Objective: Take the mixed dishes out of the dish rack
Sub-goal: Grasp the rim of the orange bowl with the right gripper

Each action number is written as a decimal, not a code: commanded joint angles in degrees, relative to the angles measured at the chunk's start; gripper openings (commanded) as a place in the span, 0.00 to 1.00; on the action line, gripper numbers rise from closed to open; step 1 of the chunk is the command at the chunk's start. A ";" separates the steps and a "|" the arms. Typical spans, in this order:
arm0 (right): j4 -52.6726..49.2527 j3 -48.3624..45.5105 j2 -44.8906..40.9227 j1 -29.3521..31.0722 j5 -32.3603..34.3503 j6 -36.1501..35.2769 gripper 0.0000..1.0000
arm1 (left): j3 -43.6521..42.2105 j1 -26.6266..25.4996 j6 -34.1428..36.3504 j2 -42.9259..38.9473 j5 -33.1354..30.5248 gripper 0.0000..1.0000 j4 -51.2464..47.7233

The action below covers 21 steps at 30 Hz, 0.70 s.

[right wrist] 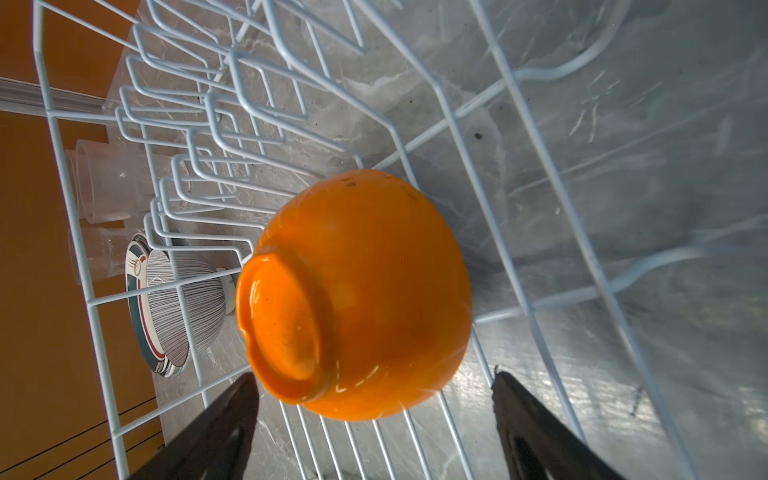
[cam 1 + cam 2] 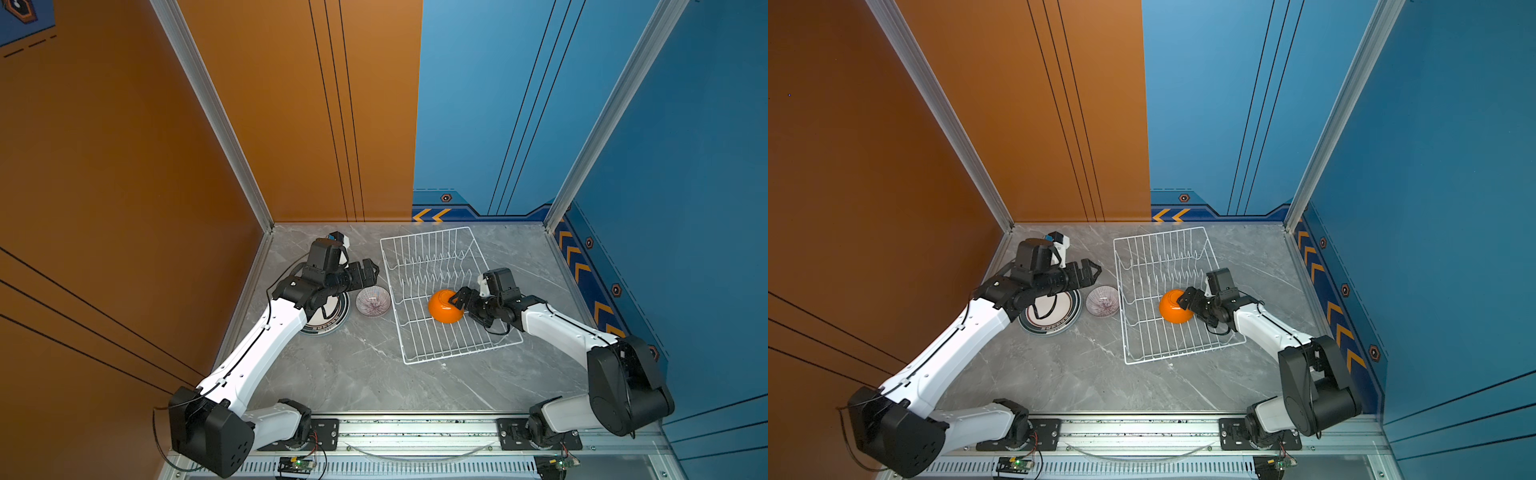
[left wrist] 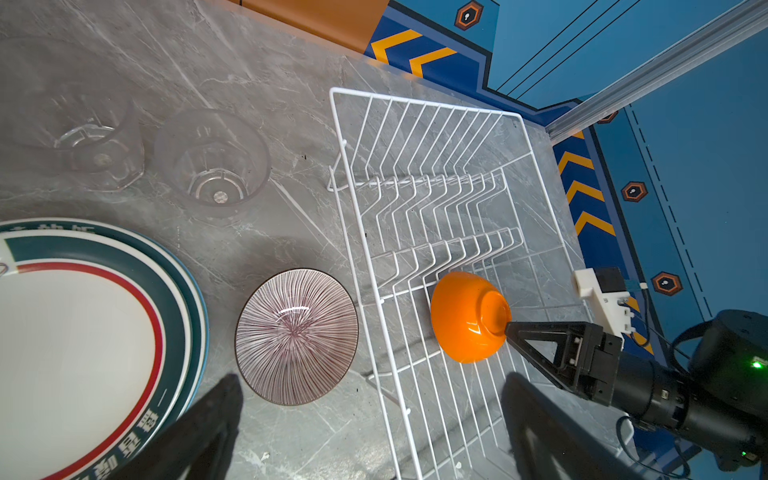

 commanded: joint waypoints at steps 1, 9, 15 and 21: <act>3.17 -0.81 0.13 -0.97 0.63 0.93 0.89 | -0.17 0.82 -0.03 -1.11 -0.59 0.98 1.88; 7.15 -1.50 1.26 -1.39 1.96 1.51 0.88 | 4.02 -0.75 -13.96 0.94 2.63 0.98 5.69; 8.42 -1.27 1.87 -1.58 2.65 1.83 0.86 | 5.75 -1.94 -19.31 4.32 6.10 0.98 11.06; 9.86 -0.37 5.64 -1.56 1.33 2.07 0.86 | 11.89 -6.17 -26.56 8.21 3.85 0.98 11.11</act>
